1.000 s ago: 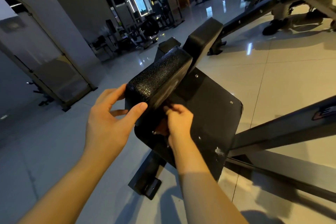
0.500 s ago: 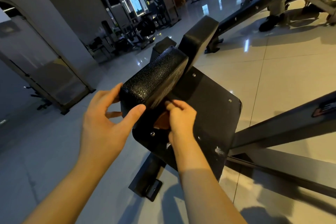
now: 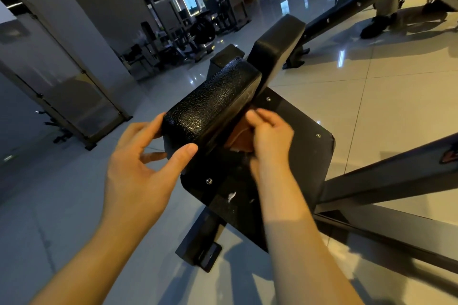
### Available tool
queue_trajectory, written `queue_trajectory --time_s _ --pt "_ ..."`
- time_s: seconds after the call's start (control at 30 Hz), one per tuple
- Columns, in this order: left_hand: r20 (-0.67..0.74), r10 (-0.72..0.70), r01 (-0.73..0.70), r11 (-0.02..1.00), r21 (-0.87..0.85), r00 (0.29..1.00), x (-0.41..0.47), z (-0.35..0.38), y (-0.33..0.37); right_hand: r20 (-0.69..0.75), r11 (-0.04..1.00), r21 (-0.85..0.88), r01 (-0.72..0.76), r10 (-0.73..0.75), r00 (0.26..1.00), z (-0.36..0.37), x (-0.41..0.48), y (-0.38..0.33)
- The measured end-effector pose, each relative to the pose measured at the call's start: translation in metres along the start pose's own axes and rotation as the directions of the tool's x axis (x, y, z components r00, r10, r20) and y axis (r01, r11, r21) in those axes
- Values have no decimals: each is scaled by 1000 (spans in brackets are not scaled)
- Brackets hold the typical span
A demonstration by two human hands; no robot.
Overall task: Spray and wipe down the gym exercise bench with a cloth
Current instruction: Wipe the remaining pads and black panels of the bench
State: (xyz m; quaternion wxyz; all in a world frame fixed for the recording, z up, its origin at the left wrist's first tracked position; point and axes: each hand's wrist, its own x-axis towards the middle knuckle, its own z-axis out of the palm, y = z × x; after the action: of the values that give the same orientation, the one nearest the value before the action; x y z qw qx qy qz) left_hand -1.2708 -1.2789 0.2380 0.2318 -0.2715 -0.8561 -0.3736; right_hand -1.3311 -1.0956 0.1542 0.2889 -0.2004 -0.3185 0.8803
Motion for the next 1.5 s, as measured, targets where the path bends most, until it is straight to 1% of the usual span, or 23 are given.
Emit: queue_trajectory --time_s 0.07,0.1,0.13,0.17,0.2,0.27,0.3,0.37,0.43,0.47,0.53,0.6,0.7,0.83,0.9,0.93,1.0,1.1,1.17,1.27,1.33,1.43,1.5 --pt "-2 1 -1 1000 -8 1000 1 1 -2 -5 990 57 133 -132 991 -1 6 -21" --pt "-4 -1 1 1000 -10 1000 1 1 -3 -23 986 9 169 -169 985 1 10 -19" --pt "-7 -4 4 1000 -15 1000 0 2 -3 -47 984 -76 160 -164 985 4 11 -13" --pt "-12 -6 6 1000 -22 1000 0 2 -2 -65 981 -156 116 -128 990 6 11 -2" --pt "-20 -9 8 1000 -27 1000 -1 2 -2 -62 978 -208 32 -46 997 9 10 11" --pt "-20 -22 22 999 -30 1000 -2 2 0 -30 964 -219 -150 147 989 9 4 31" --pt "-13 -27 26 999 -28 1000 -1 1 1 -25 964 -197 -180 178 984 8 1 32" --pt "-6 -20 20 1000 -22 1000 -1 0 -1 -28 987 -114 -111 108 994 6 -1 22" --pt "-4 -21 21 1000 -21 1000 -1 0 -3 -46 999 -28 37 -39 998 4 -2 0" --pt "-14 -18 18 1000 -25 1000 0 0 -4 -47 993 -9 115 -116 992 4 -2 -11" --pt "-33 -12 11 999 -34 999 0 2 -5 -54 973 -66 223 -227 973 5 -1 -21" --pt "-41 -15 13 999 -48 999 -1 4 -1 -82 964 -129 232 -243 966 8 -1 -19" --pt "-36 4 -6 998 -59 999 -1 4 1 -105 969 -102 223 -234 967 11 -26 -15" --pt "-24 10 -10 1000 -24 1000 1 1 0 17 935 -68 348 -348 937 8 -98 -10" --pt "-27 7 -8 1000 -27 1000 1 1 0 29 890 -114 442 -441 897 8 -94 -13" --pt "-28 -1 -1 999 -42 1000 1 2 0 3 878 -161 451 -457 889 9 -77 -16" --pt "-29 -29 26 997 -69 999 0 3 1 -50 896 -220 385 -405 913 14 -37 -23" --pt "-28 -33 31 997 -68 999 -1 3 2 -98 927 -231 296 -325 941 14 -8 -23" --pt "-28 -30 28 998 -63 999 0 2 2 -73 922 -207 327 -348 935 11 -31 -20" --pt "-24 -19 18 999 -43 1000 2 2 0 69 901 -181 395 -389 918 6 -100 -5" --pt "-17 -15 14 999 -37 1000 3 1 0 121 894 -174 413 -397 910 4 -126 2" --pt "-15 -23 23 998 -55 1000 2 1 1 77 839 -249 483 -480 874 8 -81 -11" --pt "-19 -30 29 997 -68 999 1 2 1 0 858 -299 418 -438 899 10 -37 -25"
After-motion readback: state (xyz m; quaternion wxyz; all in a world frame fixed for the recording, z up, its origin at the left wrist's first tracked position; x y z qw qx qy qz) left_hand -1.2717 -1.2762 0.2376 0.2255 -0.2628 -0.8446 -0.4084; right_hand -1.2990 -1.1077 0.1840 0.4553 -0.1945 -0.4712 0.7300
